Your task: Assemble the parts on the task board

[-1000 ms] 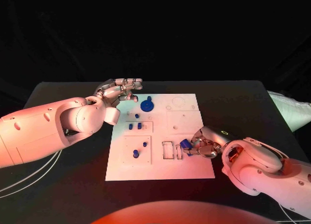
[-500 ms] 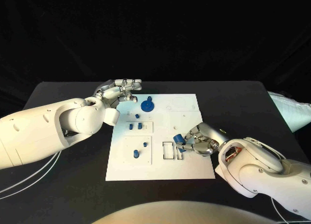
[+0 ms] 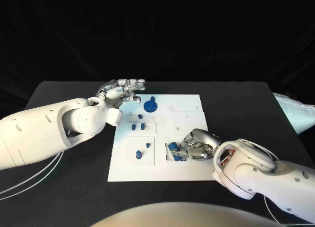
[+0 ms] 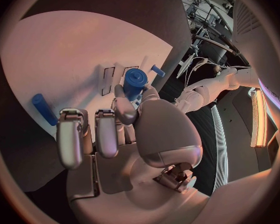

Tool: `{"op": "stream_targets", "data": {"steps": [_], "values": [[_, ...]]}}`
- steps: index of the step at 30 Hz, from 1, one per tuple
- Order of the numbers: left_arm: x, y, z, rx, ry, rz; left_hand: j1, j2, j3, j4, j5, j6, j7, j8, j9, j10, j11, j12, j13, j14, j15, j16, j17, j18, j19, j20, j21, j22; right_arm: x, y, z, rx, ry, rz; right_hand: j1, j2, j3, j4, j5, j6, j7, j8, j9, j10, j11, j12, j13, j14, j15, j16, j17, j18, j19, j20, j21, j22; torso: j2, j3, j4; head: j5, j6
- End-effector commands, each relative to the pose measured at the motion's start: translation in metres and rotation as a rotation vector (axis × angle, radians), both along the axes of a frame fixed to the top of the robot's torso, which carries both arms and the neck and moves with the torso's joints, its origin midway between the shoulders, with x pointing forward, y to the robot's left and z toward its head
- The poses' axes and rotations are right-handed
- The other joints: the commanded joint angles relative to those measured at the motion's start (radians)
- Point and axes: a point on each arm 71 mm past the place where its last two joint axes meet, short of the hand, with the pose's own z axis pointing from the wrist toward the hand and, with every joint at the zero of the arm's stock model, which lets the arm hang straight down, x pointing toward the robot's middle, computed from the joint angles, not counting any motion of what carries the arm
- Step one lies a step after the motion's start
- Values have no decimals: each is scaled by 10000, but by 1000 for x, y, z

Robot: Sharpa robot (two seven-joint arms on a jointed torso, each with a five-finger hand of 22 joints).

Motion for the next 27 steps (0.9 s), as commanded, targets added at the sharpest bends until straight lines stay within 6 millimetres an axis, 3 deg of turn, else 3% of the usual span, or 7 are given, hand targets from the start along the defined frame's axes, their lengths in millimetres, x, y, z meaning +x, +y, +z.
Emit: {"op": "stream_targets", "data": {"steps": [1,5,8,11,16,19,27], "values": [[-1,-3,1,-103,-84,-189,-1,93,-14,-22,36,-20,51,47,-10,-72,1,20,13,-69,-25,3,-9,101,-55,-1,-38,-15,0,2,-2,-298,105,246,-102,53,-83,-6,-68,52,-47,57,19,-33,-60,-62,3,620,-33,-61,355,-100,-35,-69,-29,986,-2,-3,-4,3,5],[-1,-3,1,-103,-81,-195,-1,93,-14,-22,36,-20,51,47,-10,-72,1,20,13,-69,-25,3,-9,101,-55,-1,-38,-15,1,2,-2,-325,-25,224,-236,59,-268,-15,-474,66,-62,85,83,-42,-73,-153,-10,612,-49,-97,312,-90,-61,-84,-56,947,-1,2,8,-15,16],[-1,-4,1,-100,-75,-195,-25,91,-30,-14,35,-32,55,43,-14,-89,4,31,16,-72,-21,9,-12,100,-56,1,-41,-18,2,2,-2,-343,-196,160,-682,-30,-704,-16,-2010,0,-52,77,154,-135,-53,-472,-162,581,-47,-208,169,-65,-134,-91,-128,841,-12,-3,18,-29,22],[-1,-4,1,-93,-67,-191,-31,89,-35,-14,36,-44,58,38,-17,-99,7,34,16,-71,-19,13,-10,100,-57,2,-42,-19,3,1,-2,-404,-336,124,-1023,-270,-995,3,-2903,-168,13,2,159,-384,-7,-1120,-576,523,-5,-387,-73,-19,-264,-68,-250,654,-10,-4,32,-41,30],[-1,-4,1,-72,-52,-165,-66,83,-68,-17,40,-190,99,-24,-48,-181,37,68,23,-79,0,33,-29,97,-58,15,-52,-30,5,1,-2,-565,-594,165,-1545,-720,-1025,13,-2957,-272,52,-35,187,-666,28,-1909,-1083,484,25,-531,-235,18,-368,-38,-362,501,-3,2,36,-57,39],[-1,-3,1,-69,-48,-164,-69,83,-71,-18,41,-204,103,-29,-50,-191,40,72,24,-80,3,36,-31,97,-58,17,-53,-31,5,2,-1,-631,-698,219,-1508,-717,-931,-3,-2946,-267,49,-28,198,-676,34,-1973,-1122,488,26,-534,-231,19,-368,-33,-367,497,0,6,36,-68,45],[-1,-3,1,-68,-39,-170,-70,84,-72,-18,41,-211,106,-31,-51,-197,42,73,24,-82,5,36,-34,96,-58,18,-54,-32,3,4,-1,-935,-795,557,887,-453,-167,-956,-2199,-147,3,87,327,-559,-25,-2040,-1126,525,-15,-538,-183,7,-315,-49,-355,550,7,0,52,-105,44]]}}
